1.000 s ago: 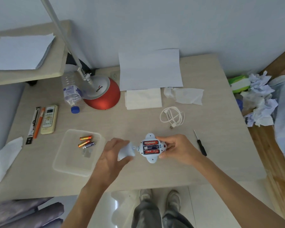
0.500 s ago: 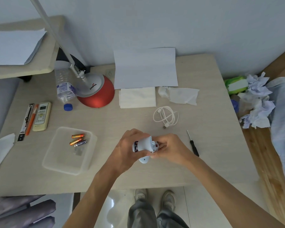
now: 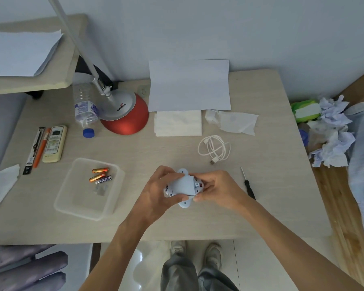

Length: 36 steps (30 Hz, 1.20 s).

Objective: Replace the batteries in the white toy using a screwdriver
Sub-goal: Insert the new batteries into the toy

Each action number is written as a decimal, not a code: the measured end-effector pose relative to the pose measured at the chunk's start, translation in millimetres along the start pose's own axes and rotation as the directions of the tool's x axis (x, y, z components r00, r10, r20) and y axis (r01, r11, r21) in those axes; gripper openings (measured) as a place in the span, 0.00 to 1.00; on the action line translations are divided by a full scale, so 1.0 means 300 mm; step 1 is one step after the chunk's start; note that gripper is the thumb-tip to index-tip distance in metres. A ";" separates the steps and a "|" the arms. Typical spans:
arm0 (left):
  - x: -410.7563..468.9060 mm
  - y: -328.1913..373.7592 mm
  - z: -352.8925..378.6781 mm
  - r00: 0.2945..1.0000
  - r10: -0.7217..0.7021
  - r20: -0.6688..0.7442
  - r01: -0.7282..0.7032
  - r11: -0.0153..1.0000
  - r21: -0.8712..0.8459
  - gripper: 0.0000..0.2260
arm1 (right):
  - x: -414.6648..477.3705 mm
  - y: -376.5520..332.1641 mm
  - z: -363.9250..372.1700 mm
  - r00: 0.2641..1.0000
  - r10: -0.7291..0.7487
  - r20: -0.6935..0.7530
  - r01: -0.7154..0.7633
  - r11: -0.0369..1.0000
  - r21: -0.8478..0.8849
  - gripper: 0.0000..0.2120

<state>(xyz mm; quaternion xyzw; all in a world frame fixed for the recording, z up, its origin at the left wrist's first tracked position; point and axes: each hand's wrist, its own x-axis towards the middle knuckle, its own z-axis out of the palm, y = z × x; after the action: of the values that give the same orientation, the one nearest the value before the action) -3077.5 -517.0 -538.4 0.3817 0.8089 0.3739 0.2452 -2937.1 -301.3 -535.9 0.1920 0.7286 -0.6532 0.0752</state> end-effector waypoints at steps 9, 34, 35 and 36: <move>-0.014 -0.018 0.000 0.992 -0.119 -0.037 0.110 0.976 -0.187 0.29 | 0.008 0.013 -0.001 1.000 -0.001 0.026 0.001 1.000 0.006 0.32; -0.021 -0.039 0.001 0.967 -0.253 0.004 0.240 0.912 -0.332 0.33 | 0.023 -0.024 0.006 0.998 0.064 0.009 -0.065 0.991 0.117 0.16; -0.022 -0.040 0.002 0.968 -0.252 0.003 0.238 0.912 -0.335 0.34 | 0.023 -0.024 0.008 0.998 0.068 0.007 -0.069 0.990 0.122 0.16; -0.024 -0.042 0.003 0.968 -0.250 0.003 0.237 0.912 -0.335 0.34 | 0.023 -0.023 0.009 0.997 0.073 0.001 -0.073 0.989 0.125 0.15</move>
<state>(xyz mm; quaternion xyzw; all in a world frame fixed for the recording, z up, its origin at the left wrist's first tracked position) -3078.1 -527.6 -548.2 0.2235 0.7803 0.4789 0.3343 -2946.6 -303.3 -532.4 0.2240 0.6787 -0.6941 0.0857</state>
